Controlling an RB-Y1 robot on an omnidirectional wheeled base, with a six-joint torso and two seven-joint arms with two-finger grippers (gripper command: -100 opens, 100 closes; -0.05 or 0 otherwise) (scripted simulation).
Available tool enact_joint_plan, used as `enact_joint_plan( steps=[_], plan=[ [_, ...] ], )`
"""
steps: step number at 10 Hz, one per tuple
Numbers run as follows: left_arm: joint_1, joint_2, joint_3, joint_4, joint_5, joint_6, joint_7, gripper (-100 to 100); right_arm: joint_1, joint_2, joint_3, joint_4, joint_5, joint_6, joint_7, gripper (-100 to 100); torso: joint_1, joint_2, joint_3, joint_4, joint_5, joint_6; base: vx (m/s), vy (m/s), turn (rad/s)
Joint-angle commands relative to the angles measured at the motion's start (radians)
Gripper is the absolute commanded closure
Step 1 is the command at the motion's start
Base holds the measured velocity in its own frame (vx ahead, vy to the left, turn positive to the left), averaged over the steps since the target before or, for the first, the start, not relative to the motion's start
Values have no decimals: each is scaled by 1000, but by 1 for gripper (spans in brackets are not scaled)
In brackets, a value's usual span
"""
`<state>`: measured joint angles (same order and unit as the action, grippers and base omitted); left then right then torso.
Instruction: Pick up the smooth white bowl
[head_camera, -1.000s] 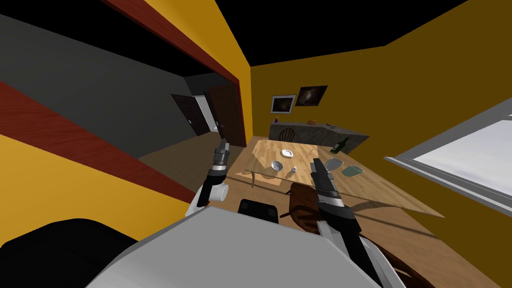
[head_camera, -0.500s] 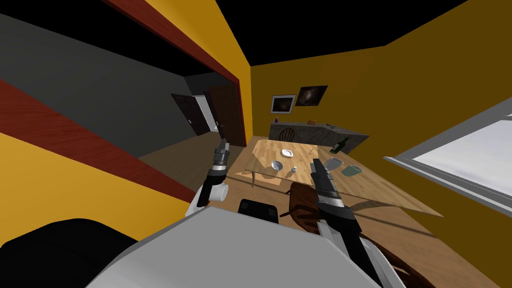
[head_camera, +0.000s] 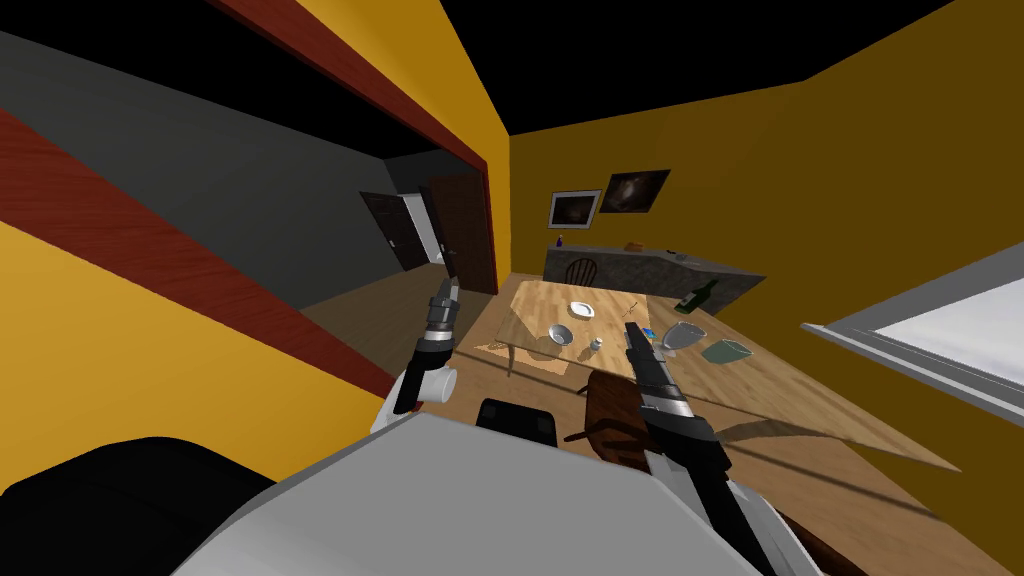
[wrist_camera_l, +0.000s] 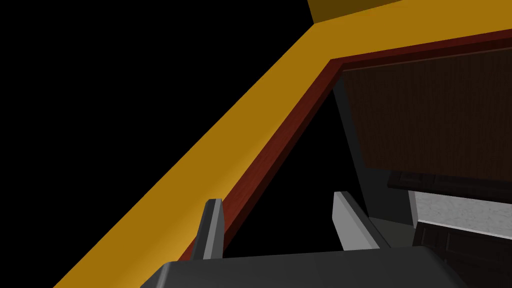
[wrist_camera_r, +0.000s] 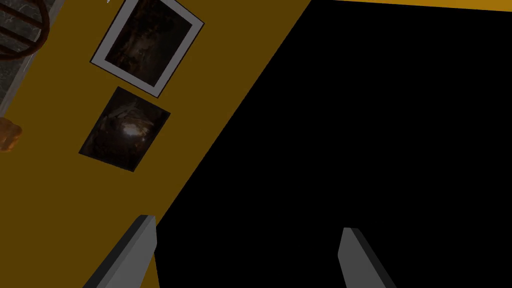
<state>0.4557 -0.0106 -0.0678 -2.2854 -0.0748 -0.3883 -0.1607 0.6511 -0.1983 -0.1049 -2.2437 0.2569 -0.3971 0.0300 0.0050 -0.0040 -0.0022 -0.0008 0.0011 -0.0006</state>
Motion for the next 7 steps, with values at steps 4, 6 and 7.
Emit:
enact_joint_plan(
  steps=[4,6,7],
  plan=[
    [0,0,0,0,0,0,0,0,21,-30,-35,42,44,33,34,-100,-3,3,1,0,0,1,22,40,109],
    [0,0,0,0,0,0,0,0,21,-30,-35,42,44,33,34,-100,-5,5,3,1,-1,1,-10,-2,-13],
    [0,0,0,0,0,0,0,0,21,-30,-35,42,44,33,34,-100,-5,5,3,1,-1,1,0,11,23]
  ],
)
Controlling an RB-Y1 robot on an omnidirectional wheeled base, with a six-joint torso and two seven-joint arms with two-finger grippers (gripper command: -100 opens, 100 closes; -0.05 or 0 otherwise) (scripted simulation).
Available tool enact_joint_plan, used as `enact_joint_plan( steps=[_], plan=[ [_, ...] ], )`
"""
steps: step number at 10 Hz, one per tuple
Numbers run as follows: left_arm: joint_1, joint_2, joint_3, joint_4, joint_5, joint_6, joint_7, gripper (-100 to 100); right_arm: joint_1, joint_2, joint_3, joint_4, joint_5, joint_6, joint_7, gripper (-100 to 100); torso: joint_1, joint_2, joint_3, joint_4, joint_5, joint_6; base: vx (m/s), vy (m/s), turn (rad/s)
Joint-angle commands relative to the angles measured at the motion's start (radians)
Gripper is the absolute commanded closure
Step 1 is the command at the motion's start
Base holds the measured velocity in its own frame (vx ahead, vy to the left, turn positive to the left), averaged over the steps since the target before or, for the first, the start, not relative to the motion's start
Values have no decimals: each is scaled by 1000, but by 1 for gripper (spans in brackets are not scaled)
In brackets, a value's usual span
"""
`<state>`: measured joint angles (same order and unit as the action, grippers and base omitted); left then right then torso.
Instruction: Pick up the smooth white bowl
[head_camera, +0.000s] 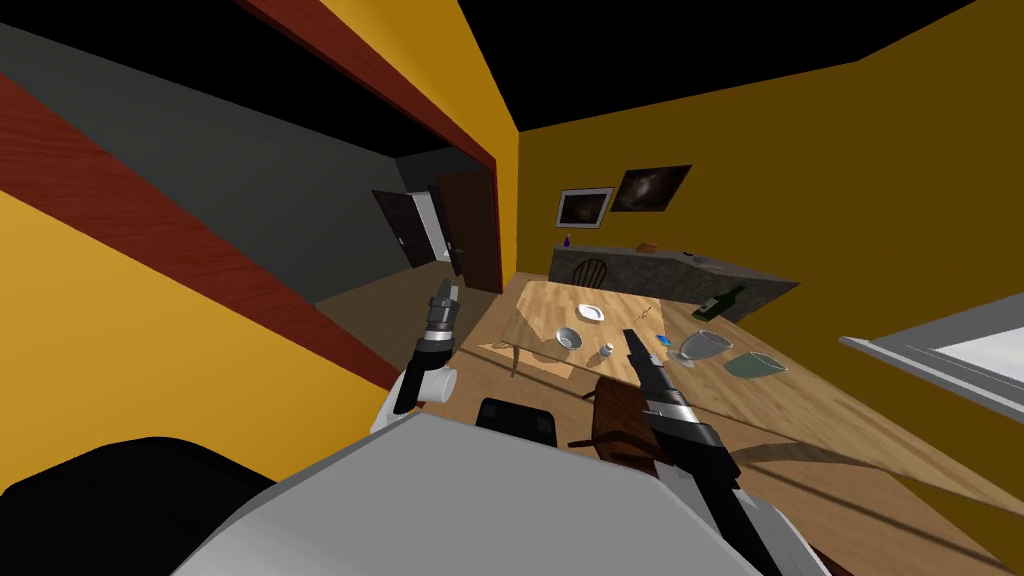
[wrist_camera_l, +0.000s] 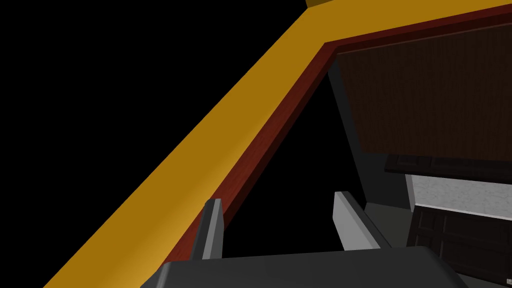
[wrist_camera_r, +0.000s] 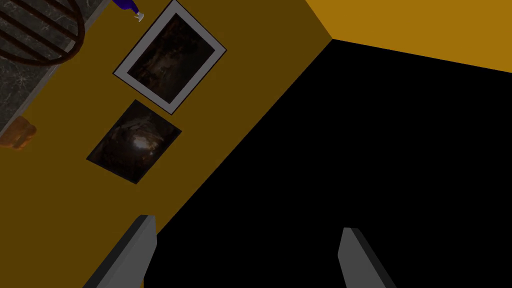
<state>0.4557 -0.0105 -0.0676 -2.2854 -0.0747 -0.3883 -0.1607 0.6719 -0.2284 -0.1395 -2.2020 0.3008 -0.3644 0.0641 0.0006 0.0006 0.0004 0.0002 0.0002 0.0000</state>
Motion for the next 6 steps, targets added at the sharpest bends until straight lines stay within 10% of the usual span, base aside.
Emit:
enact_joint_plan(
  steps=[1,6],
  plan=[
    [0,0,0,0,0,0,0,0,0,0,0,0,0,0,0,-100,0,0,0,0,0,0,1,15,32],
    [0,0,0,0,0,0,0,0,18,-58,-81,84,56,51,42,-100,7,-3,-2,-1,2,-1,-11,86,203]
  ],
)
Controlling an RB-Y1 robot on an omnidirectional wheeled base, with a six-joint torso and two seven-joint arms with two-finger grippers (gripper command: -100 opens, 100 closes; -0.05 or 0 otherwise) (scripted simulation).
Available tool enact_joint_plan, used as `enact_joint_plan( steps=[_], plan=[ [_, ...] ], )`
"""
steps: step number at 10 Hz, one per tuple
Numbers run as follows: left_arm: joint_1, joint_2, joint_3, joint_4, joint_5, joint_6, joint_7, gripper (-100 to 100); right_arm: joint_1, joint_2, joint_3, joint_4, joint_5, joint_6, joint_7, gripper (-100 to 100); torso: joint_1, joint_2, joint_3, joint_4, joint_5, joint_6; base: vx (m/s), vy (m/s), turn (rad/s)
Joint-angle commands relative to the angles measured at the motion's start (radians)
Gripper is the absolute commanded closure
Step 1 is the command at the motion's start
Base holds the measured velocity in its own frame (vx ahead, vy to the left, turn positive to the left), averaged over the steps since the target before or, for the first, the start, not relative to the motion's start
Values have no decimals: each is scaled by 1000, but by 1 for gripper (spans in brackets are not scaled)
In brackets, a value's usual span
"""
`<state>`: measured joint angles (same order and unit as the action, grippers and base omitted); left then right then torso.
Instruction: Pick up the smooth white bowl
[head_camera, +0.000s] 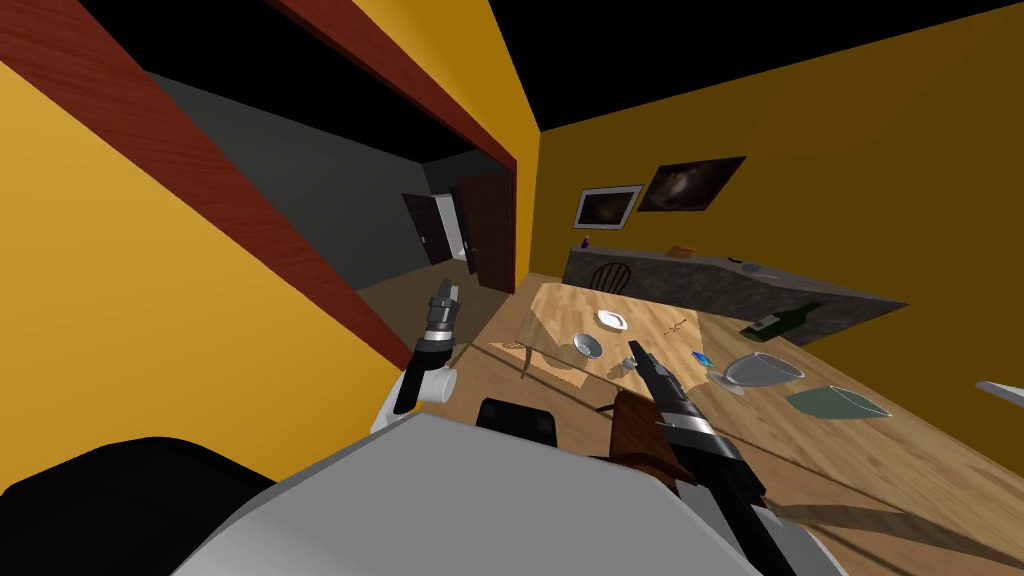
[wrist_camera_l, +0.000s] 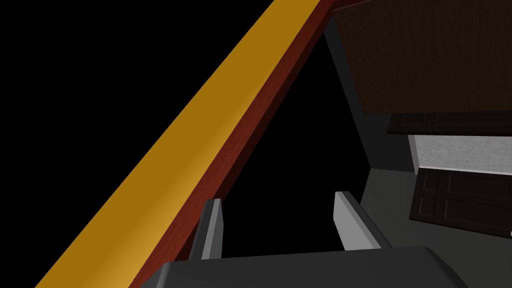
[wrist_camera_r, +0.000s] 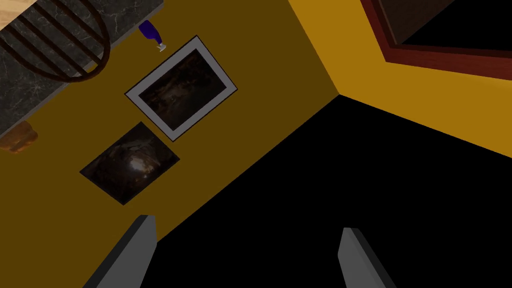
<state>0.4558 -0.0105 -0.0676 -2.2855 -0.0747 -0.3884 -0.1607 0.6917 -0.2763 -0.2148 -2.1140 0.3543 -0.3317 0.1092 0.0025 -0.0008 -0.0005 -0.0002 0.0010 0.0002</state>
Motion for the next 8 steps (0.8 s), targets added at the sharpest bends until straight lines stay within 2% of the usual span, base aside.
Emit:
enact_joint_plan(
  steps=[1,8],
  plan=[
    [0,0,0,0,0,0,0,0,-2,-10,-6,-4,2,18,-4,-100,0,0,0,0,0,0,-21,-9,-22],
    [0,0,0,0,0,0,0,0,-2,-10,-6,-4,2,18,-4,-100,-3,2,1,1,-1,0,-7,0,2]
  ],
)
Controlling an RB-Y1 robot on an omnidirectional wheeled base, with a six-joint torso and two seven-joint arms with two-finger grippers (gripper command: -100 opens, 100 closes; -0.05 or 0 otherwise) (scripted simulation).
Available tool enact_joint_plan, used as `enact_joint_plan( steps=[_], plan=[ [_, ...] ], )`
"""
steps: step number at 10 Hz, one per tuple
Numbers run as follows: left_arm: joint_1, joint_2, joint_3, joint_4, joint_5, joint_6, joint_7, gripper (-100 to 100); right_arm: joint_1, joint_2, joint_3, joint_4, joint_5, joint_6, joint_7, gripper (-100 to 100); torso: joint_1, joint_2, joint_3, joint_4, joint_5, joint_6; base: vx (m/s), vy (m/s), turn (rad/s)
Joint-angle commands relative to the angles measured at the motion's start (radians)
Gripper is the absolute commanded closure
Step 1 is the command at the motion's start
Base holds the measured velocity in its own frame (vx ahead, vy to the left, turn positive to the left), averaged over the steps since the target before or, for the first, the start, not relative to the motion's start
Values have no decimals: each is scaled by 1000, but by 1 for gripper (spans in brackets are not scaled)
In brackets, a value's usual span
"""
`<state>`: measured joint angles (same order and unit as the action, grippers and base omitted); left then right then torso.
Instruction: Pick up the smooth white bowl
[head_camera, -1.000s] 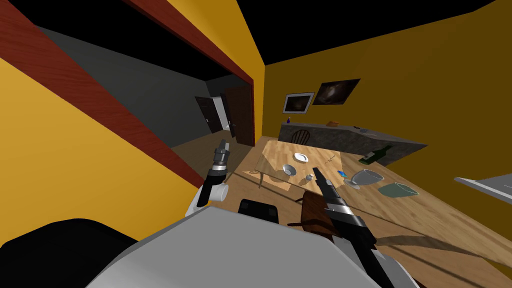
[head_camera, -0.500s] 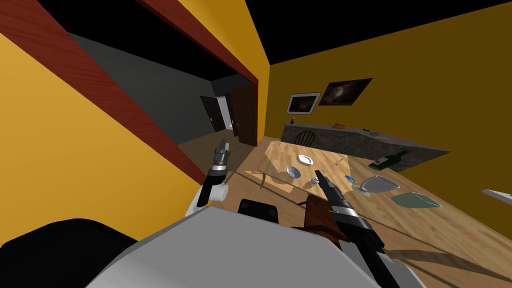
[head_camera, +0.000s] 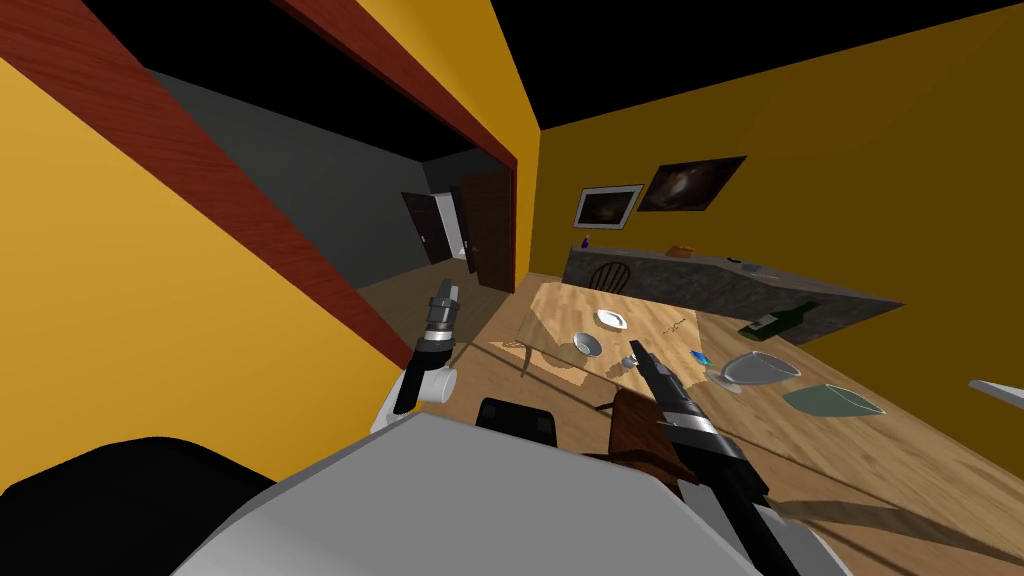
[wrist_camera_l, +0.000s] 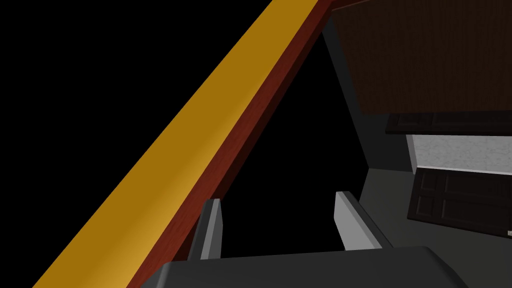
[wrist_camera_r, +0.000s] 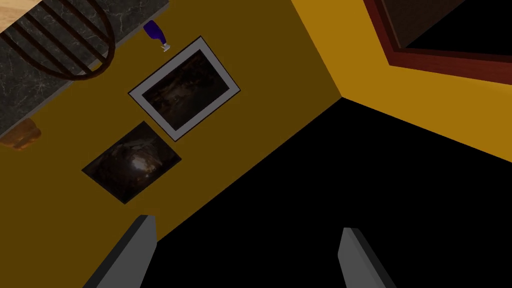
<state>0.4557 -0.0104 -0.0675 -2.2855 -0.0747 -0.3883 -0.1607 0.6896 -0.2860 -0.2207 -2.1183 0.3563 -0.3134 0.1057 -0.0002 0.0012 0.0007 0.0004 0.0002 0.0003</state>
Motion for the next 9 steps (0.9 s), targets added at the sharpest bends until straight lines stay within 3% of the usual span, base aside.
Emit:
enact_joint_plan(
  steps=[1,9],
  plan=[
    [0,0,0,0,0,0,0,0,23,-11,-17,33,4,25,15,-100,0,0,0,0,0,0,28,39,117],
    [0,0,0,0,0,0,0,0,124,-89,-80,222,40,140,97,-100,3,-1,0,0,1,0,28,52,150]
  ],
)
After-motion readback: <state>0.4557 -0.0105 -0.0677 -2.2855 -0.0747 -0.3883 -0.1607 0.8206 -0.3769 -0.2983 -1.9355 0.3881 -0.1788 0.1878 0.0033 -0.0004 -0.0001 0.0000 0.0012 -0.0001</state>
